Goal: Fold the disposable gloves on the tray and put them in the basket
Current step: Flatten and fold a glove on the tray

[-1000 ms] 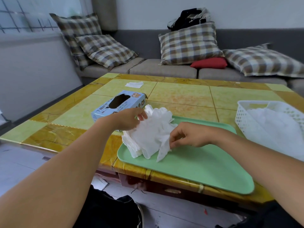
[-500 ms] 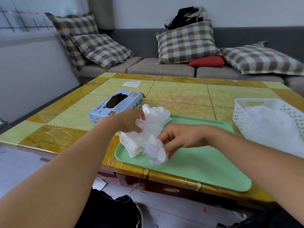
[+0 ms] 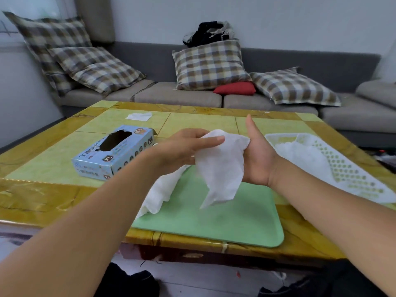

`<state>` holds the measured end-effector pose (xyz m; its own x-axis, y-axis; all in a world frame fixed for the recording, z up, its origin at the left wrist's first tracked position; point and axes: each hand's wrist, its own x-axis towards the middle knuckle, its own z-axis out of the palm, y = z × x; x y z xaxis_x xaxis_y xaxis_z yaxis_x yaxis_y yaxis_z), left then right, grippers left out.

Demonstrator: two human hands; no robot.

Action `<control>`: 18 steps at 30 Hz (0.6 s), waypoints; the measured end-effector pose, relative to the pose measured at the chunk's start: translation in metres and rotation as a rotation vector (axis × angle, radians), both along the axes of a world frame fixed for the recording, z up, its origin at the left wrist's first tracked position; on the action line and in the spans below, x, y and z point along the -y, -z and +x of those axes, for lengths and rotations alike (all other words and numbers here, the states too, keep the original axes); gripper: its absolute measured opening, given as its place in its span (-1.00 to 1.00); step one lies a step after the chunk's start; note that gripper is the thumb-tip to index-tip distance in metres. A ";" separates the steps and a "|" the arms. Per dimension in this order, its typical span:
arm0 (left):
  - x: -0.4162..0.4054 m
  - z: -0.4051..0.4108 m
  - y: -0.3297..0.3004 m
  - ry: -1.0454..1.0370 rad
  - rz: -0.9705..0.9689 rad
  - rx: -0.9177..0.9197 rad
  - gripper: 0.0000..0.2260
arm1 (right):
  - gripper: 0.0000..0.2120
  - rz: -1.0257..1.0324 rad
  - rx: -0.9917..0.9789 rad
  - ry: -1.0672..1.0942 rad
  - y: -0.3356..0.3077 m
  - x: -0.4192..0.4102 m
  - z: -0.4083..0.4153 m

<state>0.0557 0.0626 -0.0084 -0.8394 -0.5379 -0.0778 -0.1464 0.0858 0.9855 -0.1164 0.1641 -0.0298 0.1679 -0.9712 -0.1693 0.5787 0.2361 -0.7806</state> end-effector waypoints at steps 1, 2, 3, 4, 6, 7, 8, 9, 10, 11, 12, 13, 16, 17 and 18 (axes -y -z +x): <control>-0.004 -0.008 0.001 -0.036 0.009 -0.004 -0.67 | 0.00 -0.013 -0.024 -0.027 -0.003 -0.005 0.000; -0.005 -0.016 0.002 -0.093 0.035 -0.007 -0.70 | 0.00 -0.023 -0.025 -0.039 -0.006 -0.010 -0.003; -0.005 -0.020 0.002 -0.146 0.074 -0.009 -0.70 | -0.07 -0.034 -0.031 -0.021 -0.008 -0.014 -0.007; -0.003 -0.023 0.002 -0.180 0.106 -0.015 -0.68 | -0.19 -0.042 -0.059 0.013 -0.009 -0.017 -0.010; 0.003 -0.024 0.000 -0.209 0.127 -0.046 -0.71 | -0.42 -0.045 -0.196 0.131 -0.012 -0.023 -0.014; 0.003 -0.024 -0.003 -0.199 0.122 -0.053 -0.72 | -0.53 -0.037 -0.270 0.204 -0.012 -0.027 -0.017; 0.003 -0.022 -0.005 -0.182 0.117 -0.051 -0.70 | -0.62 -0.028 -0.337 0.255 -0.012 -0.028 -0.017; 0.001 -0.021 -0.008 -0.150 0.119 -0.038 -0.67 | -0.69 -0.025 -0.383 0.287 -0.013 -0.032 -0.020; 0.001 -0.019 -0.010 -0.117 0.128 -0.016 -0.61 | -0.71 -0.023 -0.413 0.292 -0.013 -0.035 -0.021; -0.002 -0.017 -0.012 -0.078 0.137 0.018 -0.56 | -0.68 -0.022 -0.422 0.293 -0.013 -0.038 -0.022; -0.004 -0.015 -0.014 -0.030 0.152 0.053 -0.54 | -0.62 -0.025 -0.416 0.295 -0.014 -0.040 -0.024; -0.006 -0.014 -0.015 0.021 0.172 0.089 -0.55 | -0.59 -0.029 -0.396 0.299 -0.014 -0.043 -0.025; -0.007 -0.011 -0.016 0.071 0.287 0.135 -0.64 | -0.68 -0.036 -0.332 0.292 -0.015 -0.044 -0.027; -0.007 -0.012 -0.017 0.064 0.332 0.134 -0.66 | -0.70 -0.019 -0.334 0.279 -0.015 -0.043 -0.029; -0.006 -0.013 -0.016 0.062 0.374 0.129 -0.68 | -0.69 0.008 -0.357 0.264 -0.012 -0.043 -0.031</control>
<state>0.0426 0.0687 0.0075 -0.8396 -0.4013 -0.3661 -0.2772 -0.2631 0.9241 -0.1479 0.2066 -0.0175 -0.1561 -0.9713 -0.1794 0.3143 0.1234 -0.9413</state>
